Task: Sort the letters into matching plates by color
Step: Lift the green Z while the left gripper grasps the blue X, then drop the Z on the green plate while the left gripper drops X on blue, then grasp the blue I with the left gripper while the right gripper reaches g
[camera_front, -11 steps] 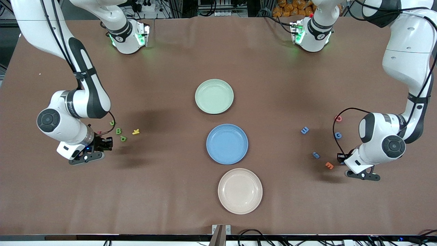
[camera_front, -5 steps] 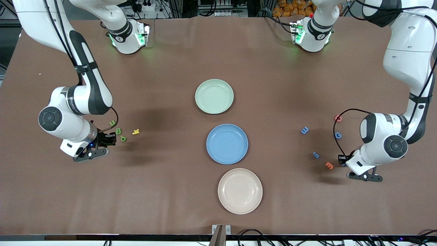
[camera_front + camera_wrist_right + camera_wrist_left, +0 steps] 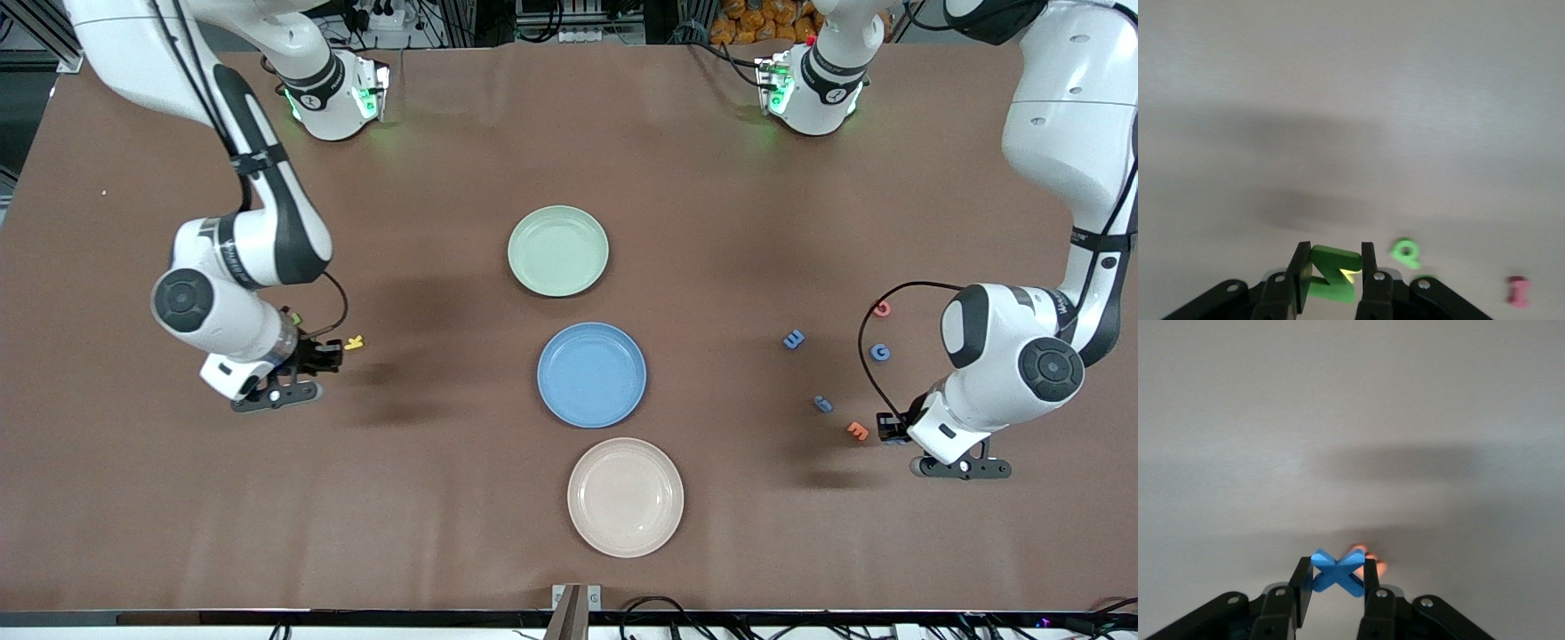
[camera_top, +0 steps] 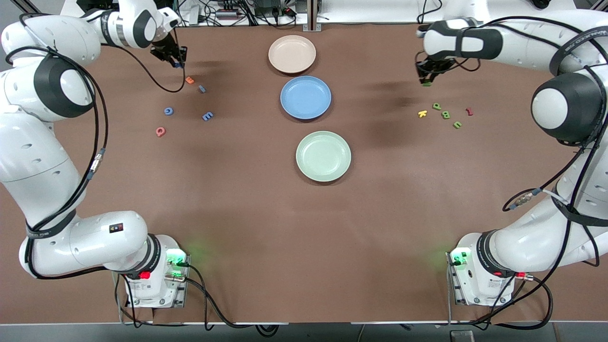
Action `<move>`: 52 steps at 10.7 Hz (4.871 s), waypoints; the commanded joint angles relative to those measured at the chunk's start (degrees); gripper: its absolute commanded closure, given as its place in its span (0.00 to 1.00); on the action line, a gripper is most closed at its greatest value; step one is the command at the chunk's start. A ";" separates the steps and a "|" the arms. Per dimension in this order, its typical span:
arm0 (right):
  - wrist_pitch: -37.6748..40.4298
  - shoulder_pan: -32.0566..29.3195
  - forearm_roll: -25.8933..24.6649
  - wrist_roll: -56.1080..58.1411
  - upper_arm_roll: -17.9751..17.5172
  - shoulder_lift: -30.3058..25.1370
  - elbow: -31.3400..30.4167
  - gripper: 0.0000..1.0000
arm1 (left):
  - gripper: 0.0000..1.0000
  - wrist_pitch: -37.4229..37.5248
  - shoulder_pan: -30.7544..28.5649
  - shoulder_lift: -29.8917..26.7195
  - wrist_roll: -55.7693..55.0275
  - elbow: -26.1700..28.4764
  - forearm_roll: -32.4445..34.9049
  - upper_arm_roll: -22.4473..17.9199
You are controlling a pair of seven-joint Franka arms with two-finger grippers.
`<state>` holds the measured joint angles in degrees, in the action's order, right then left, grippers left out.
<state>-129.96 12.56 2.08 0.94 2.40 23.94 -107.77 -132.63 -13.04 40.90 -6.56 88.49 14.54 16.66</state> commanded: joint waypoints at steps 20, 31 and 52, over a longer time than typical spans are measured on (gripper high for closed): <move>-0.47 16.87 1.87 -45.40 -21.39 7.17 -1.13 1.00 | 0.62 -4.13 32.28 2.52 -49.69 -2.09 -1.27 3.73; 5.83 13.91 1.87 -54.73 -21.47 4.03 -0.78 0.00 | 0.00 -3.34 24.48 -1.34 -36.28 4.13 0.23 1.45; 5.77 -15.11 -14.65 -24.40 -15.96 -6.10 -6.14 0.00 | 0.00 -3.86 9.96 -4.17 -49.24 13.46 0.32 -4.27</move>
<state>-123.13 -1.78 -11.55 -24.90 -16.37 17.74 -113.63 -136.16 -3.34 36.08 -52.75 101.77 14.38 12.49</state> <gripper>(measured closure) 0.000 0.000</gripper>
